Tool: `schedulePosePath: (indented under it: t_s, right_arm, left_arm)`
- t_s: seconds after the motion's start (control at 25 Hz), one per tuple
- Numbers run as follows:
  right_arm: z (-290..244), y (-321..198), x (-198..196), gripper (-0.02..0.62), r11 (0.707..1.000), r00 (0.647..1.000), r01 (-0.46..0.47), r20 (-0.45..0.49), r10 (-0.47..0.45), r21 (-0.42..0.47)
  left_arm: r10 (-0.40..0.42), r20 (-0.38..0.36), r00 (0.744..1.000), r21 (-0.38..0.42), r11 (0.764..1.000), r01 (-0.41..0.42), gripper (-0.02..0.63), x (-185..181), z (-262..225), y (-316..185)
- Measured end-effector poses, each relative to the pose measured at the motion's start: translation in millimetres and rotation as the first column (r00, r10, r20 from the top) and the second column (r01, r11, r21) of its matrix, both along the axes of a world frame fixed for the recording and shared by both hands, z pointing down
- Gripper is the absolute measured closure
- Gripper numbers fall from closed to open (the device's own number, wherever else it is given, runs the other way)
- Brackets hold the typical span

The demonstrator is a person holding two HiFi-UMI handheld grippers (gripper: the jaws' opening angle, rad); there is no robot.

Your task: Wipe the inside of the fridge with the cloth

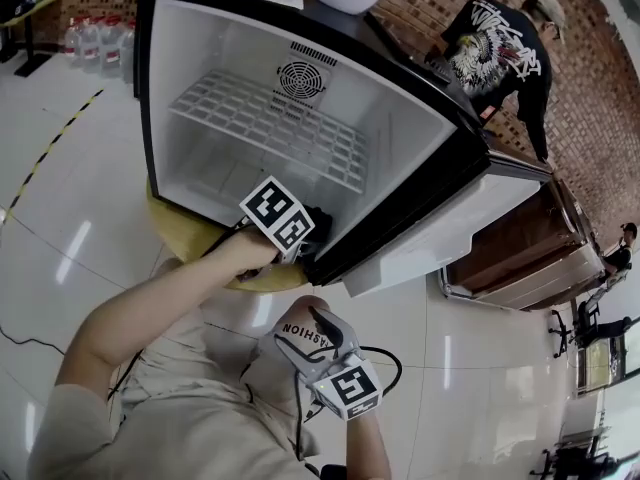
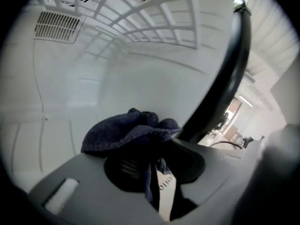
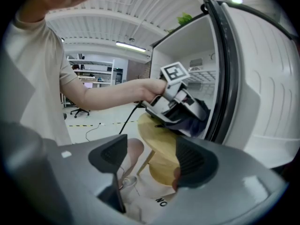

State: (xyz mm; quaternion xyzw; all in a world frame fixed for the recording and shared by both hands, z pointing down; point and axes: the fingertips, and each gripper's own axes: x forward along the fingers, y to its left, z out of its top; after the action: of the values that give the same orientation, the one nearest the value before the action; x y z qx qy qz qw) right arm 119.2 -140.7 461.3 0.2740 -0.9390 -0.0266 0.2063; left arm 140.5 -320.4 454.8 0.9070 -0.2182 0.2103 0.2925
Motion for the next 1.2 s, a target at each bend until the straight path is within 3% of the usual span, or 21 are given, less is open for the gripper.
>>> schedulePosePath:
  t_s: [0.08, 0.2, 0.36, 0.48, 0.56, 0.68, 0.76, 0.84, 0.96, 1.08, 1.2]
  right_arm:
    - [-18, 7, 2, 0.265, 0.995, 0.999, 0.014, -0.047, -0.009, 0.097]
    - [-45, 32, 13, 0.272, 0.974, 0.984, 0.049, -0.179, -0.008, 0.221]
    - [-73, 52, 22, 0.272, 0.963, 0.982, 0.056, -0.187, -0.005, 0.266]
    - [-85, 58, 18, 0.250, 0.931, 0.972, 0.183, -0.202, -0.123, 0.315]
    - [-85, 64, 9, 0.193, 0.889, 0.935, 0.317, -0.264, -0.235, 0.331]
    - [-72, 84, -15, 0.187, 0.835, 0.881, 0.448, -0.316, -0.351, 0.321]
    - [-61, 95, -28, 0.201, 0.796, 0.851, 0.501, -0.362, -0.381, 0.340]
    - [-57, 101, -32, 0.342, 0.772, 0.841, 0.516, -0.391, -0.375, 0.370]
    - [-57, 97, -32, 0.392, 0.782, 0.871, 0.460, -0.384, -0.306, 0.420]
    - [-62, 90, -27, 0.436, 0.803, 0.912, 0.376, -0.336, -0.234, 0.462]
    - [-80, 78, -10, 0.453, 0.827, 0.950, 0.291, -0.246, -0.191, 0.482]
  left_arm:
    - [0.077, -0.132, 0.988, -0.058, 0.995, -0.085, 0.488, 1, -12, 49]
    - [0.160, -0.371, 0.915, -0.130, 0.966, -0.222, 0.486, 0, -32, 118]
    - [0.285, -0.505, 0.815, -0.080, 0.924, -0.373, 0.483, -10, -60, 190]
    - [0.428, -0.493, 0.757, -0.036, 0.860, -0.510, 0.482, -9, -62, 228]
    - [0.514, -0.440, 0.736, -0.029, 0.812, -0.584, 0.482, -6, -56, 244]
    - [0.593, -0.378, 0.711, -0.050, 0.754, -0.655, 0.480, -6, -47, 267]
    - [0.630, -0.343, 0.697, -0.045, 0.730, -0.682, 0.478, -6, -42, 278]
    - [0.643, -0.321, 0.695, -0.032, 0.726, -0.686, 0.472, -6, -43, 279]
    - [0.626, -0.327, 0.708, -0.004, 0.749, -0.663, 0.468, -7, -45, 274]
    - [0.554, -0.371, 0.745, 0.051, 0.814, -0.579, 0.432, -12, -53, 261]
    - [0.472, -0.377, 0.797, 0.168, 0.881, -0.442, 0.416, -25, -72, 241]
